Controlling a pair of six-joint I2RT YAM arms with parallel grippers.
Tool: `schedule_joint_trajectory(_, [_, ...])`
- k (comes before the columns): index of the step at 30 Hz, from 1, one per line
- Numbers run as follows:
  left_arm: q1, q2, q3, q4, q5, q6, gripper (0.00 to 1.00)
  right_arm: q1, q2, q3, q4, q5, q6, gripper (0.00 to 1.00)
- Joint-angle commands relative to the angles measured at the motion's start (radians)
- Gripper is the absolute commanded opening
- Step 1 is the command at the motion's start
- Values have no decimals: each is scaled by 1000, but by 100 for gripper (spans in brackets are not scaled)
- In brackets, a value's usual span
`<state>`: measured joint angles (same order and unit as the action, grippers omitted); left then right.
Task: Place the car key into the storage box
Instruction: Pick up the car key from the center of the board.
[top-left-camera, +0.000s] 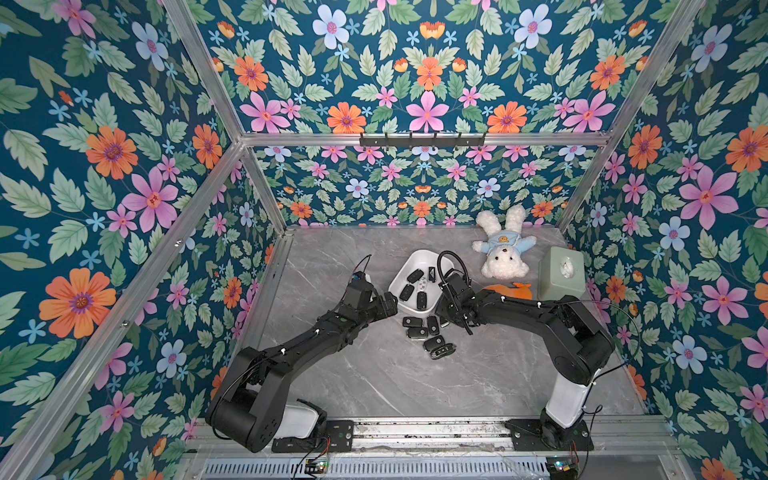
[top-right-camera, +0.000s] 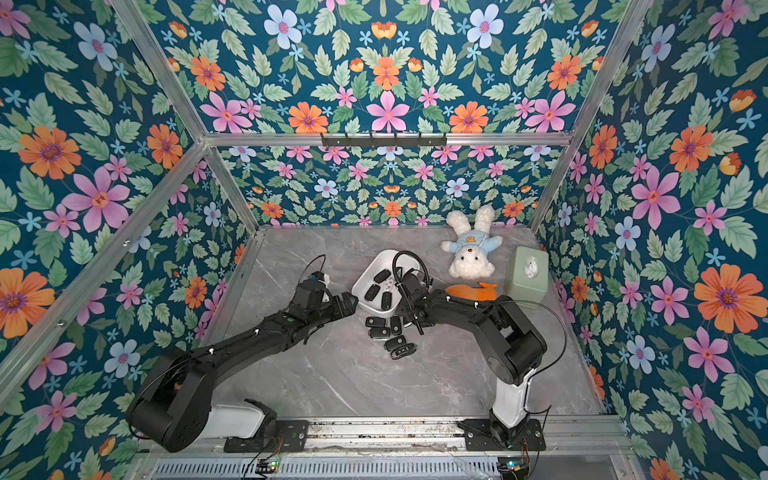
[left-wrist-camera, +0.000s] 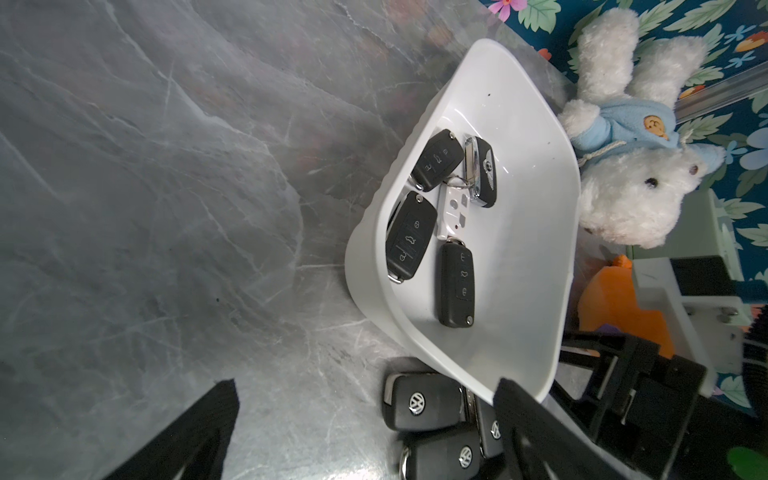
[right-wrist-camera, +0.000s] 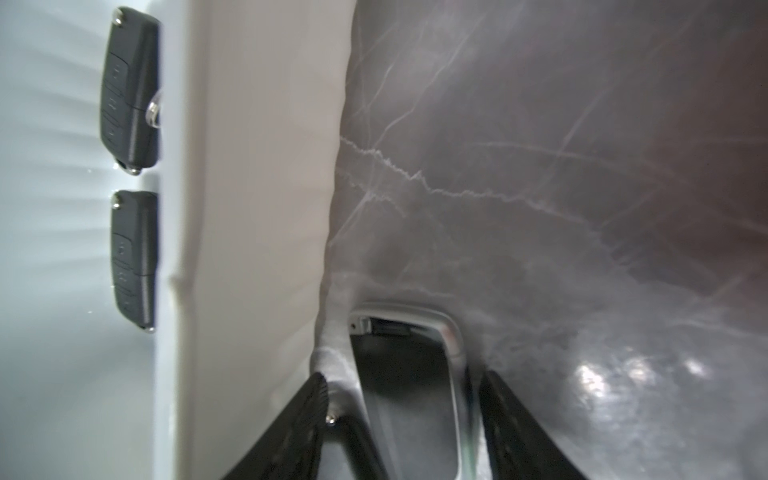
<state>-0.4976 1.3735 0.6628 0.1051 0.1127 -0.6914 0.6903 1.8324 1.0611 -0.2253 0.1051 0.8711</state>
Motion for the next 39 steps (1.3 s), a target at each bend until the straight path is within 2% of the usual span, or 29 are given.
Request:
schedule_joint_trajectory(1, [1, -5, 1, 14, -5, -3, 100, 3, 26, -1, -167, 48, -20, 60])
schedule_joint_trajectory(13, [1, -12, -2, 11, -8, -6, 99, 58, 107, 86, -280, 137, -69, 59])
schedule_joint_trajectory(20, [0, -13, 2, 11, -12, -5, 100, 75, 110, 77, -308, 153, -71, 59])
schedule_joint_trajectory(28, [1, -8, 14, 11, -10, -3, 100, 75, 97, 61, -312, 156, -70, 44])
schedule_joint_trajectory(39, [0, -5, 20, 16, -41, -11, 99, 71, 25, 79, -310, 178, -79, 40])
